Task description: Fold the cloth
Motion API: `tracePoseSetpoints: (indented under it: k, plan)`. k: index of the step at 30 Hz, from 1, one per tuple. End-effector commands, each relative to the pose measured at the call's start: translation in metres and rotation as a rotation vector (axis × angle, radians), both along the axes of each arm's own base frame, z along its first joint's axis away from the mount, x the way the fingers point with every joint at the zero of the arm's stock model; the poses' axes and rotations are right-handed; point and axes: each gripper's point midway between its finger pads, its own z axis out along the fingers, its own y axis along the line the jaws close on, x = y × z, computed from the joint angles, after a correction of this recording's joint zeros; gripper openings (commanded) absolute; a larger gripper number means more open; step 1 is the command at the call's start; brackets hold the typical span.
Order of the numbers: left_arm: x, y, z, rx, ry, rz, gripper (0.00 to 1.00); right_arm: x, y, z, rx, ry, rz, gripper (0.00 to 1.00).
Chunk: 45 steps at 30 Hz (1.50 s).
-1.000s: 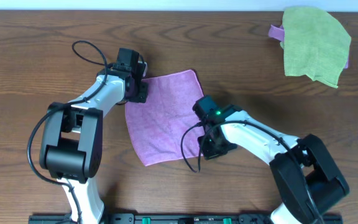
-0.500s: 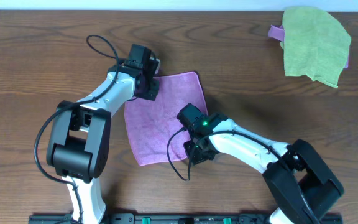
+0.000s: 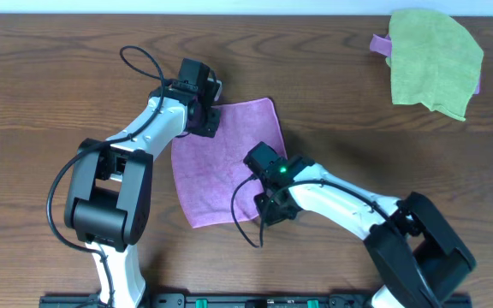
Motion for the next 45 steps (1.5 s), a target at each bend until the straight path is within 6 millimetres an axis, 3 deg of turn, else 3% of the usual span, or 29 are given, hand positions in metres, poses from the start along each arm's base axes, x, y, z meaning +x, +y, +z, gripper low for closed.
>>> tracePoseSetpoints:
  k: [1,8,11,12,17,19,23,26,34,40,45]
  plan:
    - [0.004,0.001,0.000,0.009,-0.001,-0.010,0.06,0.017,-0.009,0.025,0.023,-0.082,-0.059,0.01]
    - [0.003,0.001,0.000,0.002,0.007,0.011,0.06,0.042,-0.022,0.078,0.100,-0.245,-0.116,0.01]
    - [0.001,-0.001,-0.001,-0.010,0.019,0.019,0.06,0.052,-0.017,0.090,0.142,-0.301,-0.112,0.08]
    - [0.000,-0.001,-0.001,-0.011,0.024,0.026,0.06,0.056,-0.014,0.092,0.156,-0.316,-0.106,0.02]
    - [-0.009,-0.003,-0.002,-0.030,0.068,0.035,0.06,0.087,-0.007,0.105,0.223,-0.433,-0.113,0.01]
    - [-0.012,-0.004,-0.002,-0.041,0.081,0.046,0.06,0.098,-0.012,0.103,0.231,-0.441,-0.139,0.01]
    - [-0.018,-0.005,0.003,-0.052,0.102,0.051,0.06,0.111,-0.020,0.080,0.224,-0.398,-0.167,0.02]
    - [-0.027,-0.002,0.015,-0.048,0.117,0.054,0.06,0.121,-0.015,0.067,0.243,-0.375,-0.168,0.01]
    - [-0.044,-0.006,0.054,-0.108,0.110,0.069,0.06,0.167,0.010,0.075,0.266,-0.411,-0.097,0.01]
    - [-0.075,0.003,0.043,-0.103,0.153,0.098,0.06,0.201,0.016,0.074,0.247,-0.409,-0.080,0.01]
    - [-0.103,0.011,0.034,-0.115,0.156,0.134,0.06,0.219,0.012,0.062,0.242,-0.396,-0.094,0.01]
